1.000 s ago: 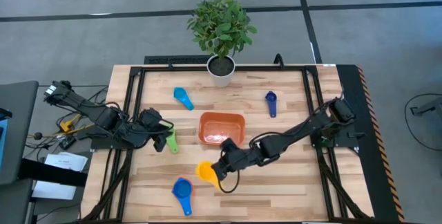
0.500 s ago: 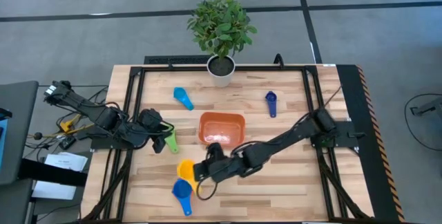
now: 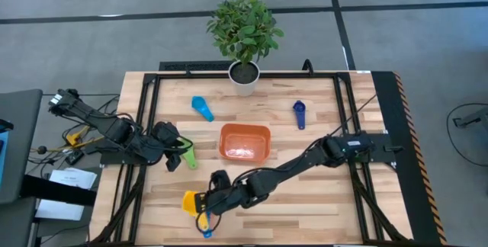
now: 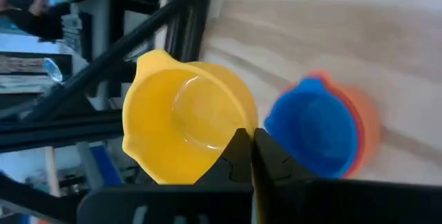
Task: Nest measuring cups in basket
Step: Stack the yellow measuring cup on top of the blue measuring cup
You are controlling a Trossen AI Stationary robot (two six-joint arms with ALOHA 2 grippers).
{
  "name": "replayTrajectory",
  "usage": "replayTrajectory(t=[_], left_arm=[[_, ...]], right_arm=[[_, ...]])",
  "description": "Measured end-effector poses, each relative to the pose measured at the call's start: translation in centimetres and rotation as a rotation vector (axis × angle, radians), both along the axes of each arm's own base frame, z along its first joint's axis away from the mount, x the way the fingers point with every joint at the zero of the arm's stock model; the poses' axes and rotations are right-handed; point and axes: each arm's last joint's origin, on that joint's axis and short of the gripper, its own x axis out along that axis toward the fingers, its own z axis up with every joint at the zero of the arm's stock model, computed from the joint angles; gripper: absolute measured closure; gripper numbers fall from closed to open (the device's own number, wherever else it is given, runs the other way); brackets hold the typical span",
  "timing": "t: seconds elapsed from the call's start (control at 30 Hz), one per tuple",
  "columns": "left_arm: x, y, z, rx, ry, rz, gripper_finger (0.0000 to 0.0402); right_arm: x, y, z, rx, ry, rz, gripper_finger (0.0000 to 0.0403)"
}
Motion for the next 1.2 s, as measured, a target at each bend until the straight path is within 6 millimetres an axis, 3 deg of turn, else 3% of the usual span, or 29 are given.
replayTrajectory(t=[0.2, 0.57, 0.87, 1.2], left_arm=[[0.0, 0.0, 0.0, 0.023, 0.007, -0.030, 0.0265], [-0.1, 0.0, -0.1, 0.031, 0.030, -0.052, 0.0265], [-0.1, 0.0, -0.1, 0.028, 0.028, -0.045, 0.0265], [-0.1, 0.0, -0.1, 0.017, 0.028, -0.040, 0.0265]], right_arm=[[0.3, 1.0, -0.8, 0.051, 0.035, -0.018, 0.0399], [-0.5, 1.0, -1.5, 0.062, 0.131, -0.092, 0.0399], [0.0, 1.9, -5.0, 0.157, 0.212, -0.092, 0.0398], [0.1, 1.9, -4.7, 0.180, 0.206, -0.084, 0.0383]])
